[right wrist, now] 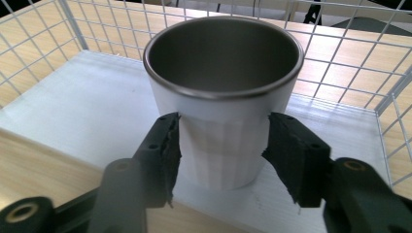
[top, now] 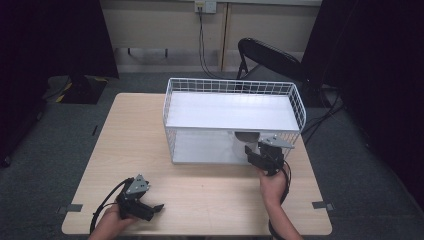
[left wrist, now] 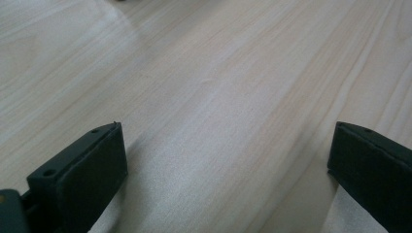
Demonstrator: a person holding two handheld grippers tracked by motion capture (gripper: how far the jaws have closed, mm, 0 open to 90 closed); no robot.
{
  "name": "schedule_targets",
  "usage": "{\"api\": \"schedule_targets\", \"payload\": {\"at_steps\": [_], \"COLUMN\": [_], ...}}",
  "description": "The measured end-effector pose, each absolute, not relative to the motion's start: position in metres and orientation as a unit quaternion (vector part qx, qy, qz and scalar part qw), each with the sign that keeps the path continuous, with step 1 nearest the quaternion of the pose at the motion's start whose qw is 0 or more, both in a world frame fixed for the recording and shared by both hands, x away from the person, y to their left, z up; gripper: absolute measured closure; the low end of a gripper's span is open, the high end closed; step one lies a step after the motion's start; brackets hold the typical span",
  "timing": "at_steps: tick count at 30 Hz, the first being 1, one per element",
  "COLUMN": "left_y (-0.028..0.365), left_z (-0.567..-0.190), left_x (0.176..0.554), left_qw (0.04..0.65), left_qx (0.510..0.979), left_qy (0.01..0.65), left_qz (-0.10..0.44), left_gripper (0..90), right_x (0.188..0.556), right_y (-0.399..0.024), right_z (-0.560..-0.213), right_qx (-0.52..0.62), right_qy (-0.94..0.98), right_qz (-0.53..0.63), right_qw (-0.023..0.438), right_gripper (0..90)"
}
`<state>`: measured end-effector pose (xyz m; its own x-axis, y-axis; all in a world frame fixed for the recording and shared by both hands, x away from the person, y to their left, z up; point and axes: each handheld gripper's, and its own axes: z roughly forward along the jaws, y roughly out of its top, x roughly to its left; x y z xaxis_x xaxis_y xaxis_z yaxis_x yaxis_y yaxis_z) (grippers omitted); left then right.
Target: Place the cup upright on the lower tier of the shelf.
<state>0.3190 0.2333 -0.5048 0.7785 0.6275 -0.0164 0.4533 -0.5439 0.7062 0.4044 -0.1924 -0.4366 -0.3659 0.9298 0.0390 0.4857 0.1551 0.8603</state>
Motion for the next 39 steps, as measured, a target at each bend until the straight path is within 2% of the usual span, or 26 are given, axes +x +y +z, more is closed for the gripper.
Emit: {"api": "schedule_targets", "payload": {"at_steps": [4,9,14,39], "left_y": [0.233,0.233,0.233,0.233], "left_z": [-0.505,-0.505,-0.505,-0.505], "left_x": [0.319,0.319,0.319,0.319], "left_qw": [0.363,0.363,0.363,0.363], "left_qx": [0.870,0.870,0.870,0.870], "left_qy": [0.310,0.310,0.310,0.310], "left_qz": [0.120,0.120,0.120,0.120], "left_gripper": [0.0,0.0,0.0,0.0], "right_x": [0.402,0.401,0.399,0.380], "right_y": [-0.196,-0.196,-0.195,-0.205], "right_z": [-0.435,-0.431,-0.430,-0.439], "right_qx": [0.489,0.481,0.473,0.440], "right_qy": [0.716,0.721,0.726,0.757], "right_qz": [0.424,0.427,0.430,0.431], "right_qw": [0.263,0.257,0.253,0.218], "right_gripper": [31.2,20.1,14.3,13.1]}}
